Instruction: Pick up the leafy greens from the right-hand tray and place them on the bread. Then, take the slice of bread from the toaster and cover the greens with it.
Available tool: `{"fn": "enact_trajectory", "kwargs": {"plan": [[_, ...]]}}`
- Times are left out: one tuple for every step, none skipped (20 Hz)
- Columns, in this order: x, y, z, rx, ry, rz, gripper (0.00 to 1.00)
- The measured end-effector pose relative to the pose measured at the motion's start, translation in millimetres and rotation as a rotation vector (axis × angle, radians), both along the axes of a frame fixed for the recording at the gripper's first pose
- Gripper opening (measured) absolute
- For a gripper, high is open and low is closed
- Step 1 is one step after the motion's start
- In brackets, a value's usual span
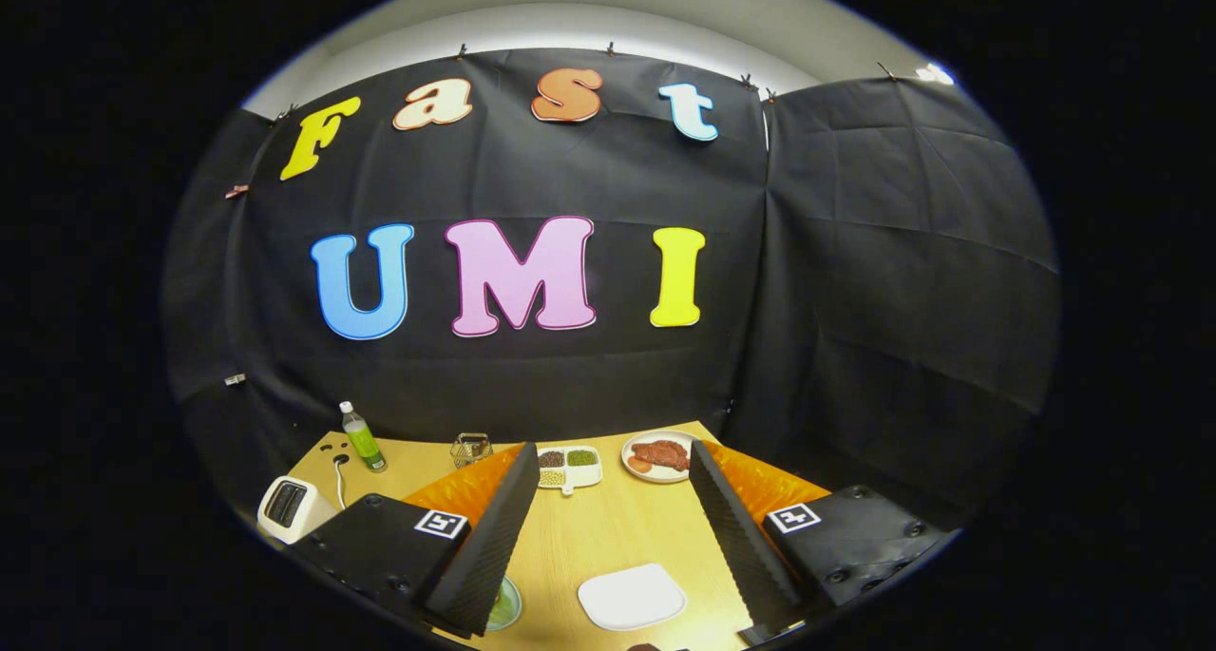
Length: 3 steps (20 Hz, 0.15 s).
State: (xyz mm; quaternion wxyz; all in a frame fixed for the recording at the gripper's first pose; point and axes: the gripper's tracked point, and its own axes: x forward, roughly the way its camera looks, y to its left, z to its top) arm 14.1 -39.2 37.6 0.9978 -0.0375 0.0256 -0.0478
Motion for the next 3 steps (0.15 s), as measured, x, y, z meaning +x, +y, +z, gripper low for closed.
{"fn": "enact_trajectory", "kwargs": {"plan": [[0.4, 2.7, 0.8, -0.006, -0.005, 0.011, 0.98], [1.3, 5.5, 0.1, -0.008, -0.009, 0.022, 0.98], [2.1, 5.7, -3.4, -0.018, 0.002, 0.031, 0.98]]}}
